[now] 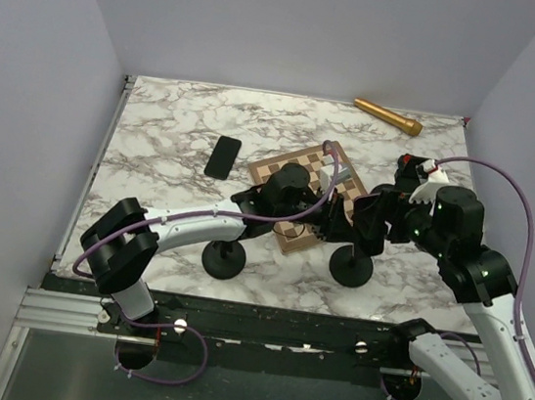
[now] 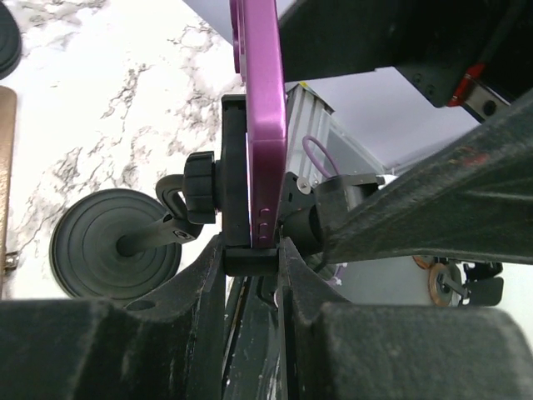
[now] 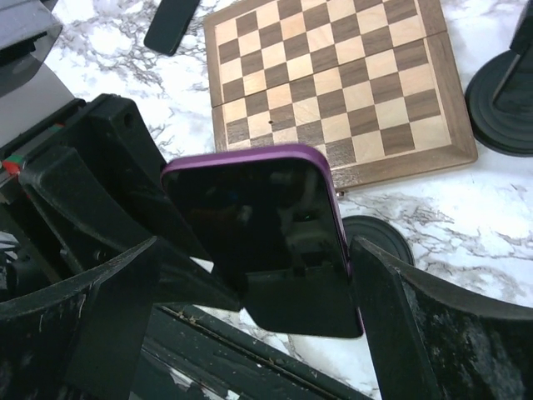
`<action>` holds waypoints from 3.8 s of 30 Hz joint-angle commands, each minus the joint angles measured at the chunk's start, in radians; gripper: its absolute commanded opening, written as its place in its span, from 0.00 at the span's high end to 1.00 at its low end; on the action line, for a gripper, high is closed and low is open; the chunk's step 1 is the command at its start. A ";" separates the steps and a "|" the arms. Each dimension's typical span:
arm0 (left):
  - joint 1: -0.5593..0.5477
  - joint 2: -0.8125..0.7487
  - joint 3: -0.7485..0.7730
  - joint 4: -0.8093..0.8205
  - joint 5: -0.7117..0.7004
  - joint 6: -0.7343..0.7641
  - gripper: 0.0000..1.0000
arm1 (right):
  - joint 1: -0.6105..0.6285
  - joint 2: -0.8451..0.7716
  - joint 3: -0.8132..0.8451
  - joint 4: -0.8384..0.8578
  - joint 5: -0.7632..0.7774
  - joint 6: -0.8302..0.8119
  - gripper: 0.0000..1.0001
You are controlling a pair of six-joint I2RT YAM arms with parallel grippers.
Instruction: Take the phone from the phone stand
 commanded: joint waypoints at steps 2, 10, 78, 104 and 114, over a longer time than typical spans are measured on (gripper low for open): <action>-0.001 -0.011 0.069 -0.146 -0.085 0.036 0.93 | 0.009 -0.024 0.031 -0.074 0.084 0.017 0.00; -0.001 -0.019 0.071 -0.159 -0.073 0.037 0.50 | 0.009 -0.002 0.045 -0.079 0.086 0.009 0.00; 0.024 -0.123 -0.024 -0.083 -0.098 0.011 0.22 | 0.226 0.183 0.085 0.001 0.424 0.116 0.99; 0.004 -0.049 0.024 -0.080 -0.044 0.010 1.00 | 0.225 0.130 0.005 0.077 0.599 0.096 0.99; 0.030 -0.161 -0.092 -0.156 -0.115 0.052 1.00 | 0.226 0.087 -0.024 0.009 0.805 0.019 0.99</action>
